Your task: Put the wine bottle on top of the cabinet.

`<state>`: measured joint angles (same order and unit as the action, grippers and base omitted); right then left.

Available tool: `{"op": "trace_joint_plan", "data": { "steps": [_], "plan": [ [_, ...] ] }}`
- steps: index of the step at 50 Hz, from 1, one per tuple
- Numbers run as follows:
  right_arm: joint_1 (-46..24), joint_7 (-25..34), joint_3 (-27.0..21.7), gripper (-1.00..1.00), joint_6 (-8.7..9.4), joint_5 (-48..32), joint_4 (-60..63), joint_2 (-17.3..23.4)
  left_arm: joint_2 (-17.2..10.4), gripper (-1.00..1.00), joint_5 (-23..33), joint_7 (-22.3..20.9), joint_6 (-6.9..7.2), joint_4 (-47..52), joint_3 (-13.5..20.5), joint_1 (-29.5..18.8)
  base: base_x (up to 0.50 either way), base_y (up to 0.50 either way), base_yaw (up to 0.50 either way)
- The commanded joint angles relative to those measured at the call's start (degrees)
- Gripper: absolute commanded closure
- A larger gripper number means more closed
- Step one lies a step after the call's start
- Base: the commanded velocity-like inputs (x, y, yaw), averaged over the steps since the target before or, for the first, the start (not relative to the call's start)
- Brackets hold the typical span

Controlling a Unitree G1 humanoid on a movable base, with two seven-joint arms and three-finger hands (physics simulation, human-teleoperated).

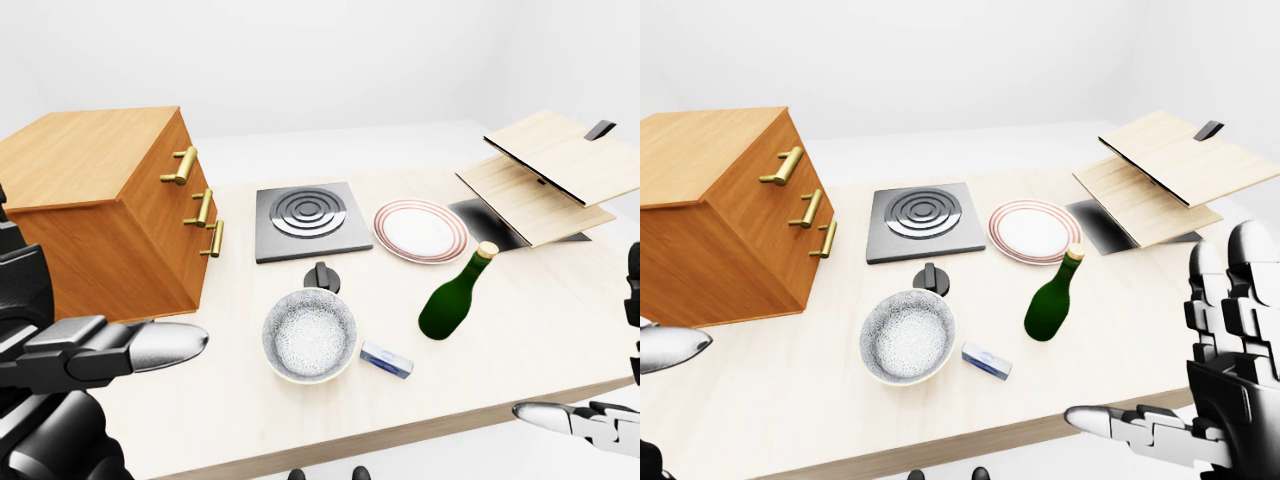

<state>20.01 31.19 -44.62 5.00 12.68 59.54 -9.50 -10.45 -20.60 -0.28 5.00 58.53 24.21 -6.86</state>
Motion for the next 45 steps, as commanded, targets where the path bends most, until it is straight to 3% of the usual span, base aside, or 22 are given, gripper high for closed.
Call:
{"op": "trace_joint_plan", "data": {
  "steps": [1,14,45],
  "plan": [
    [-0.73,2.13,0.92,-1.0,0.0,-3.1,-0.64,-2.04,0.04,-1.0,-0.23,-0.21,0.0,0.32,0.5,0.15,0.0,0.0,0.0],
    [0.01,3.0,3.9,-1.0,0.0,-16.88,-3.2,-2.65,1.03,-1.0,1.66,-1.43,0.0,-1.29,-0.75,1.55,0.0,0.0,0.0],
    [-2.84,-0.73,6.77,-1.0,0.0,-15.61,-8.78,1.45,1.14,-1.0,1.27,-1.73,0.0,-1.75,-0.38,1.78,0.0,0.0,0.0]
  ]
}}
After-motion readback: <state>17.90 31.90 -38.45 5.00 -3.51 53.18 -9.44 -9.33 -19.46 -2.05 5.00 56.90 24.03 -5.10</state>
